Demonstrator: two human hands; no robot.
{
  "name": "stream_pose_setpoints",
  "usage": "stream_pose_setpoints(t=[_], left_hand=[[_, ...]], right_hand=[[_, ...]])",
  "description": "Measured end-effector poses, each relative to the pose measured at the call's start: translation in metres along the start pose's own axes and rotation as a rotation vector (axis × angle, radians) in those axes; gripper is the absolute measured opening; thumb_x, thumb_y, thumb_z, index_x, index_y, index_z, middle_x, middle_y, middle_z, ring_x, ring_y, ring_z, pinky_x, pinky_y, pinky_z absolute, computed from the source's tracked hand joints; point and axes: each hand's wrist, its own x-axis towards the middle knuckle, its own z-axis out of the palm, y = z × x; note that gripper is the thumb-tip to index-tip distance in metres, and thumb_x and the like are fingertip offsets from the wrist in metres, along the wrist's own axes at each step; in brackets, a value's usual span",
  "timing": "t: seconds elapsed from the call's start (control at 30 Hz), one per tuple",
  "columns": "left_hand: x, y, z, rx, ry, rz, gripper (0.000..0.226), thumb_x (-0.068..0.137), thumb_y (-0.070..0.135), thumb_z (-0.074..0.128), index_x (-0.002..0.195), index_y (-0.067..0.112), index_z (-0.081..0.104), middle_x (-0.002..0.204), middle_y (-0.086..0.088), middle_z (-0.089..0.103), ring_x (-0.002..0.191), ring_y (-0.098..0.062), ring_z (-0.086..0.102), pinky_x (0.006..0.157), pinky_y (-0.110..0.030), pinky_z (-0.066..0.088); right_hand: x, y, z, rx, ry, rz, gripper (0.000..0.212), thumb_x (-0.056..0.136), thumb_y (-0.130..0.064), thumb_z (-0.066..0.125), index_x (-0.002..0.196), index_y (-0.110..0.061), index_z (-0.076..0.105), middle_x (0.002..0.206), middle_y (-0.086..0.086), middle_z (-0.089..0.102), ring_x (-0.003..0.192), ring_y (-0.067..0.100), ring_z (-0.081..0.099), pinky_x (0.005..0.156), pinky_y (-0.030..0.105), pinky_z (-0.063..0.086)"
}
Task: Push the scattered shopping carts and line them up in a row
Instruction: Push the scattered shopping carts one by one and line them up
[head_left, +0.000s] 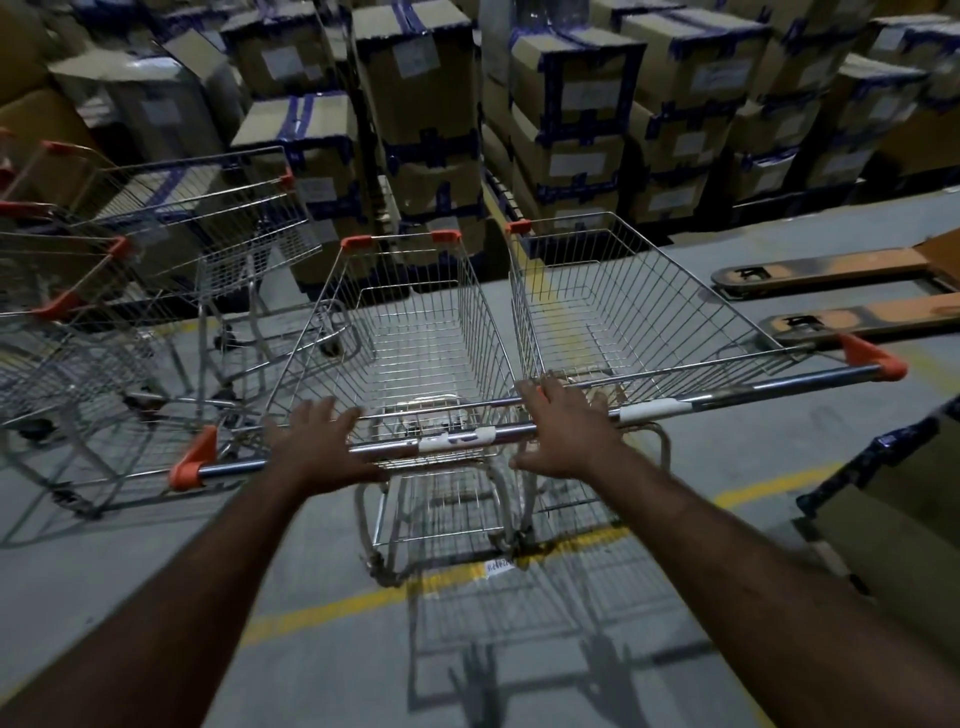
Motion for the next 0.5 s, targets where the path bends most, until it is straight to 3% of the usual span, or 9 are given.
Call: stream_pose_setpoints(t=[0.1, 0.13, 0.2, 0.3, 0.37, 0.43, 0.5], left_hand=[[0.008, -0.066, 0.017, 0.035, -0.052, -0.119, 0.111, 0.062, 0.100, 0.044, 0.155, 0.042, 0.027, 0.169, -0.004, 0.012, 0.154, -0.034, 0.003, 0.117, -0.071, 0.007], [0.012, -0.079, 0.023, 0.030, -0.048, -0.124, 0.111, 0.059, 0.101, 0.042, 0.152, 0.042, 0.034, 0.167, -0.005, 0.020, 0.153, -0.034, 0.010, 0.118, -0.068, 0.012], [0.015, -0.086, 0.024, 0.002, -0.061, -0.120, 0.091, 0.066, 0.087, 0.056, 0.143, 0.040, 0.049, 0.158, -0.006, 0.039, 0.145, -0.033, 0.034, 0.116, -0.057, 0.028], [0.009, -0.076, 0.020, 0.010, -0.048, -0.124, 0.063, 0.067, 0.075, 0.059, 0.124, 0.048, 0.061, 0.140, 0.008, 0.055, 0.127, -0.021, 0.056, 0.114, -0.056, 0.026], [0.012, -0.082, 0.028, -0.018, -0.061, -0.148, 0.068, 0.057, 0.080, 0.049, 0.118, 0.054, 0.061, 0.134, 0.012, 0.057, 0.122, -0.020, 0.059, 0.113, -0.059, 0.025], [0.014, -0.087, 0.034, -0.013, -0.067, -0.140, 0.076, 0.049, 0.081, 0.040, 0.117, 0.053, 0.060, 0.132, 0.009, 0.058, 0.120, -0.023, 0.060, 0.110, -0.059, 0.033], [0.013, -0.086, 0.034, -0.006, -0.079, -0.149, 0.070, 0.056, 0.079, 0.045, 0.118, 0.051, 0.060, 0.134, 0.007, 0.056, 0.121, -0.027, 0.059, 0.110, -0.062, 0.033]], right_hand=[[0.006, -0.009, 0.006, -0.056, 0.040, 0.029, 0.073, 0.083, -0.048, 0.076, 0.144, -0.025, 0.044, 0.156, 0.007, 0.036, 0.138, 0.031, 0.041, 0.113, 0.063, 0.030], [0.007, -0.009, 0.006, -0.067, 0.046, 0.034, 0.065, 0.084, -0.040, 0.076, 0.141, -0.023, 0.048, 0.153, 0.006, 0.040, 0.136, 0.029, 0.043, 0.112, 0.062, 0.033], [0.009, -0.010, 0.006, -0.095, 0.054, 0.047, 0.056, 0.086, -0.028, 0.074, 0.137, -0.020, 0.052, 0.150, 0.007, 0.043, 0.133, 0.029, 0.045, 0.108, 0.058, 0.039], [0.009, -0.009, 0.004, -0.127, 0.094, 0.066, 0.055, 0.083, -0.018, 0.076, 0.134, -0.017, 0.056, 0.145, 0.006, 0.046, 0.122, 0.027, 0.054, 0.096, 0.049, 0.049], [0.010, -0.009, 0.004, -0.128, 0.097, 0.065, 0.062, 0.079, -0.019, 0.082, 0.135, -0.017, 0.057, 0.143, 0.004, 0.046, 0.119, 0.025, 0.057, 0.093, 0.046, 0.051], [0.010, -0.008, 0.004, -0.121, 0.088, 0.068, 0.068, 0.076, -0.022, 0.085, 0.137, -0.018, 0.055, 0.146, 0.003, 0.044, 0.121, 0.025, 0.056, 0.095, 0.048, 0.050], [0.010, -0.010, 0.004, -0.116, 0.082, 0.077, 0.072, 0.075, -0.025, 0.086, 0.139, -0.019, 0.053, 0.148, 0.003, 0.043, 0.124, 0.026, 0.055, 0.098, 0.052, 0.048]])
